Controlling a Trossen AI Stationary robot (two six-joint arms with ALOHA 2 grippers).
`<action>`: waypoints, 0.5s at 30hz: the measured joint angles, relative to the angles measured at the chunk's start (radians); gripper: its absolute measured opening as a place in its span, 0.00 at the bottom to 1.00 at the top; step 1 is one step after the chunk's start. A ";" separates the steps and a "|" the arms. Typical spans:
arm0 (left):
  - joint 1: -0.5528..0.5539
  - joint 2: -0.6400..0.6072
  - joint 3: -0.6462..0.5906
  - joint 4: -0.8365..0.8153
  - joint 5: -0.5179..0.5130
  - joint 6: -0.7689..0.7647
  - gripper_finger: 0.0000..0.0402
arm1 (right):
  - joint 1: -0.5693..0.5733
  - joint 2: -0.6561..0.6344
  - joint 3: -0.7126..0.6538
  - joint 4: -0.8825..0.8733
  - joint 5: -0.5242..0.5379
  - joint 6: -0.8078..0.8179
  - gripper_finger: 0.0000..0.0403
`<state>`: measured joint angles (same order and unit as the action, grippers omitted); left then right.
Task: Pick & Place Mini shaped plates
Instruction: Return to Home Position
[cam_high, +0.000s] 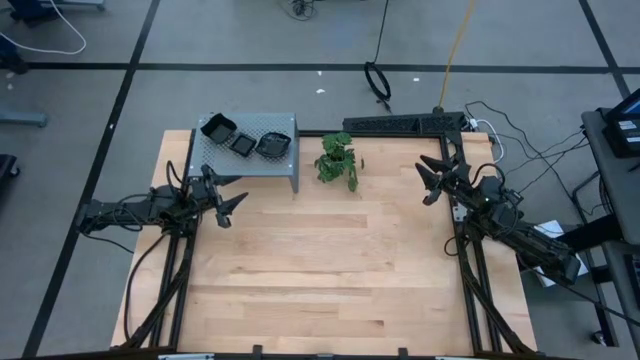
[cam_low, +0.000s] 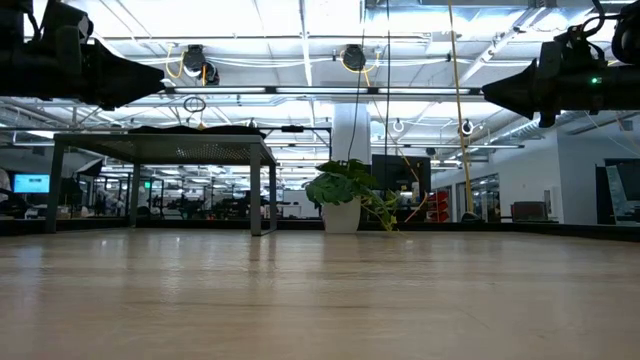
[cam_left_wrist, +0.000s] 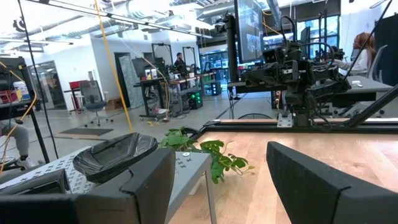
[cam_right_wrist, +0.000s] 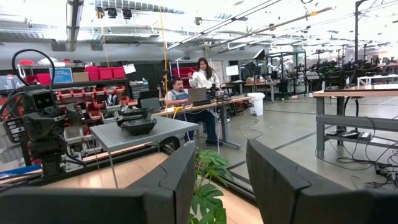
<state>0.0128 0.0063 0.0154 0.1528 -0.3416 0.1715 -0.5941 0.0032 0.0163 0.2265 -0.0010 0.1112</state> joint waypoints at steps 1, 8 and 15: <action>0.000 0.000 0.000 0.000 0.000 0.000 0.64 | 0.000 0.000 0.000 0.000 0.000 0.000 0.32; 0.000 0.000 0.000 0.000 0.000 0.000 0.64 | 0.000 0.000 0.000 0.000 0.000 0.000 0.32; 0.000 0.000 0.000 0.000 0.000 0.000 0.64 | 0.000 0.000 0.000 0.000 0.000 0.000 0.32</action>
